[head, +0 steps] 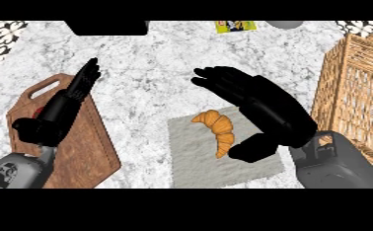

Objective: Pick the croissant from the placemat and place it in the basket

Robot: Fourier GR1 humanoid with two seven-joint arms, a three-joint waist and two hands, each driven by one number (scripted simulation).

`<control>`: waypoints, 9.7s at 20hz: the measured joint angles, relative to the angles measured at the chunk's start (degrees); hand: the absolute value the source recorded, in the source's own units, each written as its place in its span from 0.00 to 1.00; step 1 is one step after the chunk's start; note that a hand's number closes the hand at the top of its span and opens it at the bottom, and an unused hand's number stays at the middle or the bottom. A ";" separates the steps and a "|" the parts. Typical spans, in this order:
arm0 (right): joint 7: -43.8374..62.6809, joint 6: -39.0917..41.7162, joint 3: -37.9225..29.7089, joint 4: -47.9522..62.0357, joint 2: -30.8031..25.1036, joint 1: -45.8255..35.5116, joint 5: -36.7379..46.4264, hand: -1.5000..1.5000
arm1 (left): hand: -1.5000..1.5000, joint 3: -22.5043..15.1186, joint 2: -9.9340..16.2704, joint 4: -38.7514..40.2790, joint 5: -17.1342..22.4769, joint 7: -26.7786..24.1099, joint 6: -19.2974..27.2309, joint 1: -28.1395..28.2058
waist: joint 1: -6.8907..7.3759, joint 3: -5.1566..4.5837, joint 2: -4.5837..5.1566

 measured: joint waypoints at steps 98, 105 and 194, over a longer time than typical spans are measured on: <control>-22.77 12.63 -6.47 31.58 17.95 6.61 42.55 1.00 | 0.50 20.87 -20.99 -3.71 -21.32 5.76 -20.73 2.35 | 0.95 -0.21 -0.02; -26.79 8.26 -4.49 32.80 17.36 5.62 46.60 1.00 | 0.50 21.54 -20.99 -4.97 -21.33 6.82 -21.14 2.50 | 1.00 -0.47 -0.28; 5.78 -26.30 -65.85 21.14 -4.18 4.74 10.03 0.00 | 0.50 23.12 -22.93 -3.04 -22.66 7.04 -22.48 0.38 | 0.93 0.22 0.72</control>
